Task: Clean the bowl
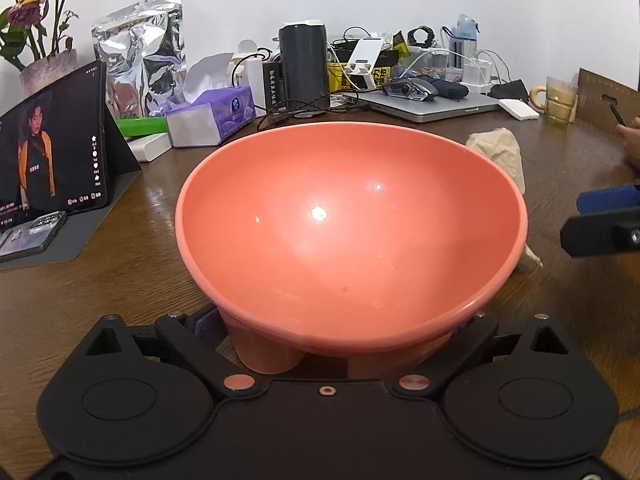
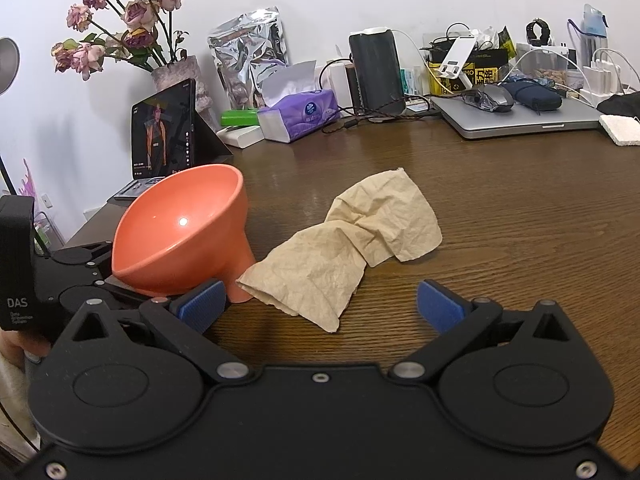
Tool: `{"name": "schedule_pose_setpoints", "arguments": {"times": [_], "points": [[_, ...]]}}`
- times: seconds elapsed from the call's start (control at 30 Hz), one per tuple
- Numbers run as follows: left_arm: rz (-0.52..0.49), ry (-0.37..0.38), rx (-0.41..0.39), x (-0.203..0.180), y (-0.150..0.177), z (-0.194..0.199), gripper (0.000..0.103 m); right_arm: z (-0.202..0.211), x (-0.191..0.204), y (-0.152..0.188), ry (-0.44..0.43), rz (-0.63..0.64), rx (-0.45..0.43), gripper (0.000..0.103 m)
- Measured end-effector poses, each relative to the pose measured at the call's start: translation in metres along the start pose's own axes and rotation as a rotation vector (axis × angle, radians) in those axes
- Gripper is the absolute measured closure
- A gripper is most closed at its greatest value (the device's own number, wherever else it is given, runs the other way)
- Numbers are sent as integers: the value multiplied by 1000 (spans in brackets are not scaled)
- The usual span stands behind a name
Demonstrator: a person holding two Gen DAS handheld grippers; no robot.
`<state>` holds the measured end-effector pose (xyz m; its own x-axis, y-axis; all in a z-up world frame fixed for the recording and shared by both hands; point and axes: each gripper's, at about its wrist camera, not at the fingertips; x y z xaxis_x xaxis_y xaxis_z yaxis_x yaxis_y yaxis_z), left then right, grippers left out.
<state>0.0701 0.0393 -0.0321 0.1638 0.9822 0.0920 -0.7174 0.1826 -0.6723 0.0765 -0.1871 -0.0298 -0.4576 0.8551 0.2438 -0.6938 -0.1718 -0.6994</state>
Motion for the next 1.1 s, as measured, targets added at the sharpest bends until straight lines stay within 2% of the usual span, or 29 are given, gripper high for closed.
{"name": "schedule_pose_setpoints", "arguments": {"times": [0.27, 1.1], "points": [[-52, -10, 15, 4, 7, 12, 8, -8, 4, -11, 19, 41, 30, 0], [-74, 6, 46, 9, 6, 14, 8, -43, 19, -50, 76, 144, 126, 0]]}}
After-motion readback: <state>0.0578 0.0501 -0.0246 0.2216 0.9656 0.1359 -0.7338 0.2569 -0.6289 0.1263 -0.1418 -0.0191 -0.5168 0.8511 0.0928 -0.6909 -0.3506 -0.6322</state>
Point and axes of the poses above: each gripper's, at about its wrist camera, not at the fingertips, and z roughly against the way its jaws point, x to its left, y to its underside, and after that the axes turned 11 degrees about x, right-handed
